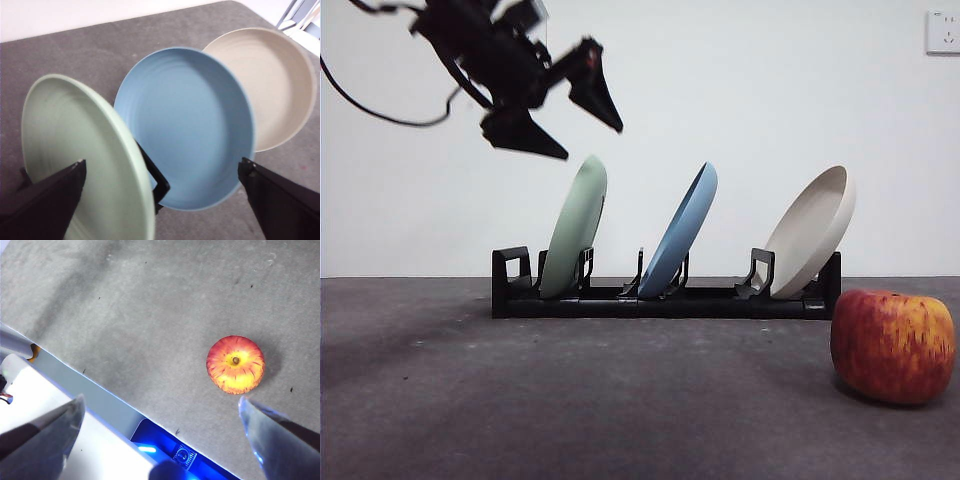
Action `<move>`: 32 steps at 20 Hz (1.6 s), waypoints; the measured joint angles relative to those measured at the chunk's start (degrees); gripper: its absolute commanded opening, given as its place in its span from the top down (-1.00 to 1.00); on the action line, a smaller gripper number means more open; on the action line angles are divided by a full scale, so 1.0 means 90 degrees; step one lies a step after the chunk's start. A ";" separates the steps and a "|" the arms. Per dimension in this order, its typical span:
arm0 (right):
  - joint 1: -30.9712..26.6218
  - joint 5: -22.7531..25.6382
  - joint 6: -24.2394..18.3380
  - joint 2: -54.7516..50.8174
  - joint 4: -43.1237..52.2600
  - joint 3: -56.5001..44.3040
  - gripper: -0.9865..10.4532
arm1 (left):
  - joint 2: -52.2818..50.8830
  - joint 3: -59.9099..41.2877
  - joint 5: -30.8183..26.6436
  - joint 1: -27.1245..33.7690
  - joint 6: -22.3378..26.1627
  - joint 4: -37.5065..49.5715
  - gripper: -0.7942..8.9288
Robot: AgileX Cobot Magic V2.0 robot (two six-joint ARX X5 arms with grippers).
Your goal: Take the green plate from the plate rack,put the plate on the table,take the apple from the table,put the apple in the plate
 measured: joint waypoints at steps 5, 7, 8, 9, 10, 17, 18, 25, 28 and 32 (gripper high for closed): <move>0.0000 0.0000 0.0000 0.0002 0.0000 0.0000 -0.32 | 0.0678 0.0107 -0.0143 -0.0015 0.0000 0.0189 -0.32; -0.0002 0.0000 0.0000 0.0002 0.0000 0.0000 -0.32 | 0.0741 0.0107 -0.0146 -0.0027 0.0000 0.0197 -0.13; -0.0002 0.0000 0.0000 0.0002 0.0000 0.0000 -0.32 | 0.0738 0.0107 -0.0148 -0.0029 0.0000 0.0221 -0.01; 0.0000 0.0000 0.0000 0.0002 0.0000 0.0000 -0.32 | 0.0738 0.0107 -0.0170 -0.0029 0.0000 0.0274 0.01; 0.0000 0.0000 0.0000 0.0002 0.0000 0.0000 -0.32 | 0.0738 0.0107 -0.0204 -0.0029 0.0000 0.0274 0.01; -0.0002 0.0000 0.0049 0.0002 0.0000 0.0000 -0.32 | 0.0738 0.0107 -0.0289 -0.0029 0.0000 0.0228 0.32; 0.0000 0.0000 0.0049 0.0002 0.0000 0.0000 -0.32 | 0.0738 0.0107 -0.0287 -0.0034 0.0000 0.0202 0.48; -0.0002 0.0000 0.0049 0.0002 0.0000 0.0000 -0.32 | 0.0729 0.0138 -0.0289 -0.0087 -0.0005 0.0240 0.85; 0.0000 0.0000 0.0049 0.0002 0.0000 0.0000 -0.32 | 0.0704 0.0170 -0.0131 0.0000 -0.0017 0.0257 0.85; 0.0000 0.0000 0.0049 0.0002 0.0000 0.0000 -0.32 | 0.0636 0.0236 -0.0170 0.0012 -0.0022 0.0068 0.85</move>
